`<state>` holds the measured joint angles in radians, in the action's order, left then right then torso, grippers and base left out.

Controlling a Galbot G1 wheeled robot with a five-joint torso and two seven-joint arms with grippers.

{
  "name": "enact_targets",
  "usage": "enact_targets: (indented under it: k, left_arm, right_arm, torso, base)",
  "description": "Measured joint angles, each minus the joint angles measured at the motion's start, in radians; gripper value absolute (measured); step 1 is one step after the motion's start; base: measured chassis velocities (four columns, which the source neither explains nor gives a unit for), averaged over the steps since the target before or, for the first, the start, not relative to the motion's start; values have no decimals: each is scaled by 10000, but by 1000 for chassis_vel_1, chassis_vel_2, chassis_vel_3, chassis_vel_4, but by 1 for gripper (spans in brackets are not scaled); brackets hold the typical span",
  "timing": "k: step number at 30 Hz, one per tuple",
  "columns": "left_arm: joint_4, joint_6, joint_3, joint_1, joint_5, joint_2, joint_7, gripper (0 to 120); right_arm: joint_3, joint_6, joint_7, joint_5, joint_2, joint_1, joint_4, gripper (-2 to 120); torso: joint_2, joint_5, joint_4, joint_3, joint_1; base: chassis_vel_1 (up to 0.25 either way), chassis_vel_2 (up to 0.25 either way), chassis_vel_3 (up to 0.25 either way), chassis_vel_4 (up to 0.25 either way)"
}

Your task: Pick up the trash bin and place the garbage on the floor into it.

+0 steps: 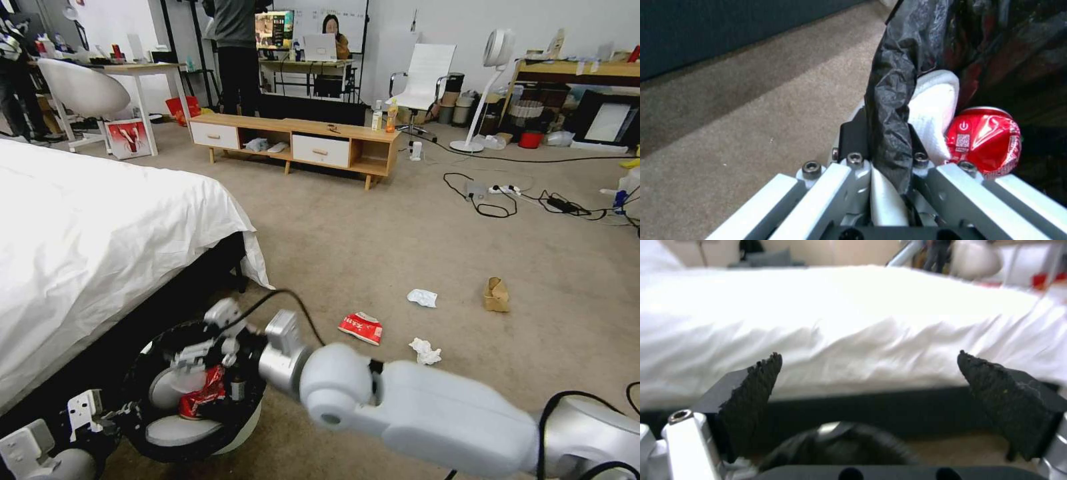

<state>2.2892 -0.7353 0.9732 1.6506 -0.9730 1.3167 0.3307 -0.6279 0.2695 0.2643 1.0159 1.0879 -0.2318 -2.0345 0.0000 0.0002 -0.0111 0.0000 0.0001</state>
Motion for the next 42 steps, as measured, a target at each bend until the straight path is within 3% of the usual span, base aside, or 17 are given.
enact_targets:
  k: [11, 14, 21, 22, 25, 26, 28, 29, 31, 33, 42]
  left_arm:
    - [-45, 0, 82, 57, 1, -82, -8, 3]
    - [-57, -1, 114, 66, 23, -74, -23, 3]
    - [-83, 0, 115, 64, 116, -9, -111, 3]
    - [-84, 0, 114, 62, 133, 30, -114, 3]
    - [2, 0, 292, 286, 286, 285, -262, 3]
    - [68, -1, 425, 415, 408, 440, -335, 3]
    - [93, -1, 480, 436, 478, 516, -347, 3]
    - [93, -1, 480, 436, 478, 516, -347, 3]
    - [115, -1, 489, 372, 671, 604, -408, 3]
    - [112, 0, 474, 353, 727, 629, -420, 3]
    - [16, 0, 242, 202, 1043, 754, -554, 3]
  right_arm:
    - [2937, -107, -51, 95, -1165, -1113, -890, 100]
    - [5007, -323, -110, -179, -1751, -2606, -1321, 100]
    - [7643, -937, 76, -925, -2271, -4792, -1862, 100]
    - [8286, -1049, 145, -1165, -2344, -5464, -1973, 100]
    - [9143, -1392, 497, -1667, -2280, -6426, -2073, 100]
    - [9521, -1591, 587, -2120, -2128, -6780, -2056, 100]
    - [9843, -1689, 621, -2550, -2013, -7116, -2066, 100]
    - [9843, -1689, 621, -2550, -2013, -7116, -2066, 100]
    - [10731, -1959, 646, -3948, -1711, -8310, -2253, 100]
    - [11025, -2022, 686, -4421, -1589, -8883, -2338, 100]
    - [11777, -2237, 1066, -6767, -645, -11556, -2876, 100]
  torso:
    - [0, 1, -3, 0, 0]
    - [0, 2, -2, 0, 0]
    - [0, 0, 5, -1, 0]
    - [0, 2, -5, -1, 0]
    - [0, -2, -11, -1, 0]
    - [1, 2, 4, -1, -1]
    - [0, 3, 13, -1, 0]
    - [0, 3, 13, -1, 0]
    - [0, -1, -1, -1, 0]
    - [1, 0, -7, -1, -1]
    - [1, -4, 1, -1, -1]
  base:
    - [0, 0, 0, 0]
    - [0, 0, 0, 0]
    - [0, 0, 0, 0]
    - [0, 0, 0, 0]
    - [0, 0, 0, 0]
    - [0, 0, 0, 0]
    - [0, 0, 0, 0]
    - [0, 0, 0, 0]
    - [0, 0, 0, 0]
    - [0, 0, 0, 0]
    - [0, 0, 0, 0]
